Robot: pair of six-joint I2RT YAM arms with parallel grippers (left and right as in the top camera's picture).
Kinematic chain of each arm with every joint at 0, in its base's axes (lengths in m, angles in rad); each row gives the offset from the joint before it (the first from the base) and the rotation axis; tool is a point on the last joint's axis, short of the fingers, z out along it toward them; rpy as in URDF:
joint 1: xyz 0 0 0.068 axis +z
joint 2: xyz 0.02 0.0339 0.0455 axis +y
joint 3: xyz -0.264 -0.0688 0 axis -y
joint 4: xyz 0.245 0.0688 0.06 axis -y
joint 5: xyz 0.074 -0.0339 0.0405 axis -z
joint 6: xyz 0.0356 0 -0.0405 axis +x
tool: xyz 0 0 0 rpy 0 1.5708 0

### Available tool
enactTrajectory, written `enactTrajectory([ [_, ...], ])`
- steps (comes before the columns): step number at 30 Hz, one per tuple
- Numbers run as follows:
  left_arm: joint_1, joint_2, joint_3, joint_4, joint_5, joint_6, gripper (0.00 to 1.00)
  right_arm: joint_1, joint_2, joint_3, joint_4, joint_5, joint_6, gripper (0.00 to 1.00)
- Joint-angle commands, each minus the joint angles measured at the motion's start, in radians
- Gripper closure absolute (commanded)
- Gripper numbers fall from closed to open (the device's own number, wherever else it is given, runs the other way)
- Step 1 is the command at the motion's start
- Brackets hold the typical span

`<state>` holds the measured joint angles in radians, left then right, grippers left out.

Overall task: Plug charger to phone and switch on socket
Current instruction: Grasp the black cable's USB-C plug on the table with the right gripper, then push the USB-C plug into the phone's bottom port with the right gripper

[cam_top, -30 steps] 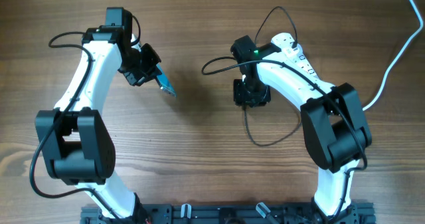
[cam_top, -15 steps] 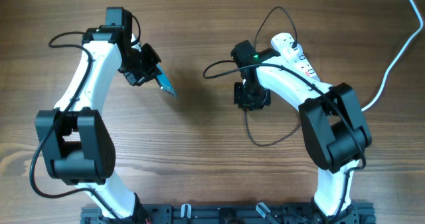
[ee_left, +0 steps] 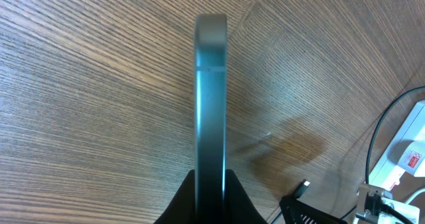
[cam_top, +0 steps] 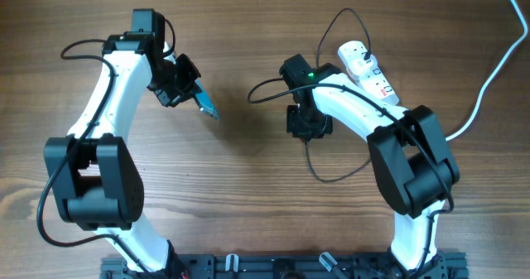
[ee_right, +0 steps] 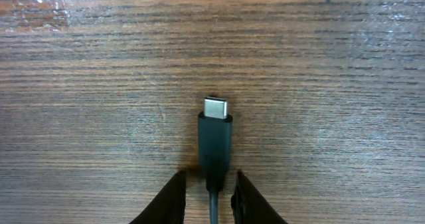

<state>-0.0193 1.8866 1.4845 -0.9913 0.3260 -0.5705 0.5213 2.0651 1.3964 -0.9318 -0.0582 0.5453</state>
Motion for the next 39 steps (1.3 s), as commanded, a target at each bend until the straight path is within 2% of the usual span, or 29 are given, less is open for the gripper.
enactTrajectory([
  [1,0.006,-0.041,0.012,-0.002,-0.002,-0.010,0.96,0.002,0.051,-0.018,0.015,0.036,-0.003,0.74],
  [9,0.006,-0.041,0.012,-0.001,-0.002,-0.010,0.96,0.002,0.089,-0.018,0.014,0.030,-0.007,0.82],
  [12,0.006,-0.041,0.012,-0.001,-0.002,-0.010,0.96,0.001,0.089,-0.015,0.015,0.021,-0.007,0.88],
  [25,0.006,-0.041,0.012,-0.001,-0.002,-0.010,0.96,0.001,0.089,-0.012,0.041,0.021,-0.022,0.85],
  [29,0.006,-0.041,0.012,-0.001,-0.002,-0.010,0.96,0.001,0.087,-0.002,0.033,-0.003,-0.018,0.95],
  [31,0.003,-0.041,0.012,-0.001,0.006,-0.009,0.96,0.001,0.077,0.019,0.015,-0.024,-0.019,0.96],
  [32,0.002,-0.041,0.012,0.001,0.031,0.000,0.96,0.001,0.067,0.036,-0.002,-0.035,-0.022,0.96],
  [36,0.002,-0.041,0.012,0.064,0.489,0.298,0.96,0.001,-0.031,0.115,-0.078,-0.194,-0.108,0.96],
  [39,0.002,-0.041,0.012,0.095,0.690,0.403,0.96,0.002,-0.159,0.120,-0.081,-0.391,-0.183,0.96],
])
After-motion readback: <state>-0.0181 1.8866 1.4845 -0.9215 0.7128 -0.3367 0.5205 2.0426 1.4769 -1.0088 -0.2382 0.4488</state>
